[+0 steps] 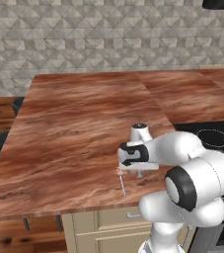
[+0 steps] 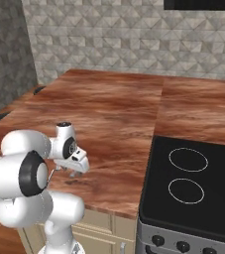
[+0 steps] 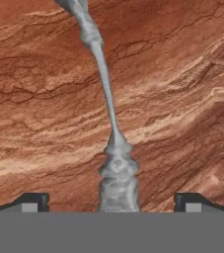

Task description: Organize the utensils by type. Pick up the wooden spoons from the counter and place them in the open cabinet. Then pick up the metallic utensils from the counter and place them in the open drawer.

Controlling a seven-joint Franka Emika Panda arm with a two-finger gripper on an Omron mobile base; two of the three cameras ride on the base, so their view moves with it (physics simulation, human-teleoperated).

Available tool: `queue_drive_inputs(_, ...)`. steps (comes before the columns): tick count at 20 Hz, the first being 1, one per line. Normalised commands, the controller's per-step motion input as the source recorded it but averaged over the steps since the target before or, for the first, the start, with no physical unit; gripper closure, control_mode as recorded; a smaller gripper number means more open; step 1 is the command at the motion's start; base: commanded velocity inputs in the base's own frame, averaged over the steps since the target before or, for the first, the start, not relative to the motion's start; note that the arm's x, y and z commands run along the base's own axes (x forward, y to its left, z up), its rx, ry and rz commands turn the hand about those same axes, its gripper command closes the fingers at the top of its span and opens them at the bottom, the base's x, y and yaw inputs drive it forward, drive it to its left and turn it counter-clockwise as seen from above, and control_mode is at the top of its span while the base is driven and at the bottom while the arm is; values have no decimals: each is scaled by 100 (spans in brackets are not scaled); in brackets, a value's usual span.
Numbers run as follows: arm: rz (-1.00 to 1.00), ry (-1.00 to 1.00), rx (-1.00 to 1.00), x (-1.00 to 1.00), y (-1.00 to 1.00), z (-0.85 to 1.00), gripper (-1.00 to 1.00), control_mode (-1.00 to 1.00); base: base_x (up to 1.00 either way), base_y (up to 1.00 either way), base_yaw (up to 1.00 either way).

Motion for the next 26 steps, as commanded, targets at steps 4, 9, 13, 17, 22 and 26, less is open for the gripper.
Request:
queue_drive_inputs(4,0,8,0,25,0,-47,-100,-100,0,0,0)
queue_drive_inputs(9,0,7,0,2,0,-39,-100,-100,0,0,0)
queue_drive_inputs(13,0,2,0,0,0,-44,-100,-100,0,0,0)
queue_drive_inputs(17,0,0,0,-5,-1,-55,100,-100,0,0,0)
queue_drive_inputs(22,-4,0,2,-20,-13,-63,100,-100,0,0,0)
queue_drive_inputs(26,-9,0,8,-26,-26,-58,100,-100,0,0,0)
